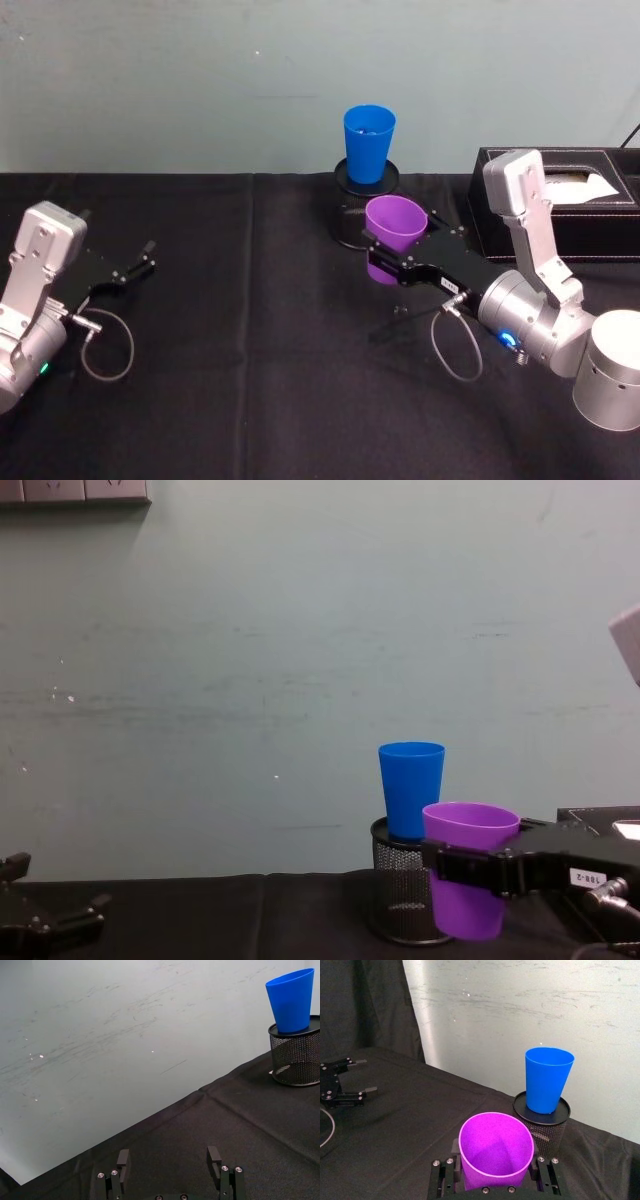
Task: Pick up one cup with a gripper and tap it against the other cup.
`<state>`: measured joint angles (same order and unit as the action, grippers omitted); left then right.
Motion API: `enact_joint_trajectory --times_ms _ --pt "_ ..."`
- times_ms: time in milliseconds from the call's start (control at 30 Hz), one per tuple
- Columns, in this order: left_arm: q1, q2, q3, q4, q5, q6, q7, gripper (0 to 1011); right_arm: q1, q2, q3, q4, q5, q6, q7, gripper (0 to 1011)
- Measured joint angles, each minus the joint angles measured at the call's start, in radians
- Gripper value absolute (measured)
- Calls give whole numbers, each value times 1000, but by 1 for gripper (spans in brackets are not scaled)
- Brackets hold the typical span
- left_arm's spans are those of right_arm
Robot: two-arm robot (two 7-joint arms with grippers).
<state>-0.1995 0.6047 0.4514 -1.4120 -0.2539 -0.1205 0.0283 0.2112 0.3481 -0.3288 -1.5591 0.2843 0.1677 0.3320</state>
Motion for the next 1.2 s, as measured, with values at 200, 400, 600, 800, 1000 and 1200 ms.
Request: enact_joint_trajectory --times_ms 200,400,600,800,1000,1200 --pt "0 0 0 0 0 0 0 1000 1 -1 -2 3 -1 -3 0 743" --pt "0 0 0 0 0 0 0 1000 2 -2 -3 6 -2 -5 0 744" --pt "0 0 0 0 0 0 0 1000 2 -2 -4 7 -3 -6 0 744" --pt "0 0 0 0 0 0 0 1000 3 -3 -5 7 -3 -7 0 743" --pt "0 0 0 0 0 0 0 1000 3 -3 -5 8 -4 -7 0 743" --pt "0 0 0 0 0 0 0 1000 3 -3 -5 8 -4 -7 0 744"
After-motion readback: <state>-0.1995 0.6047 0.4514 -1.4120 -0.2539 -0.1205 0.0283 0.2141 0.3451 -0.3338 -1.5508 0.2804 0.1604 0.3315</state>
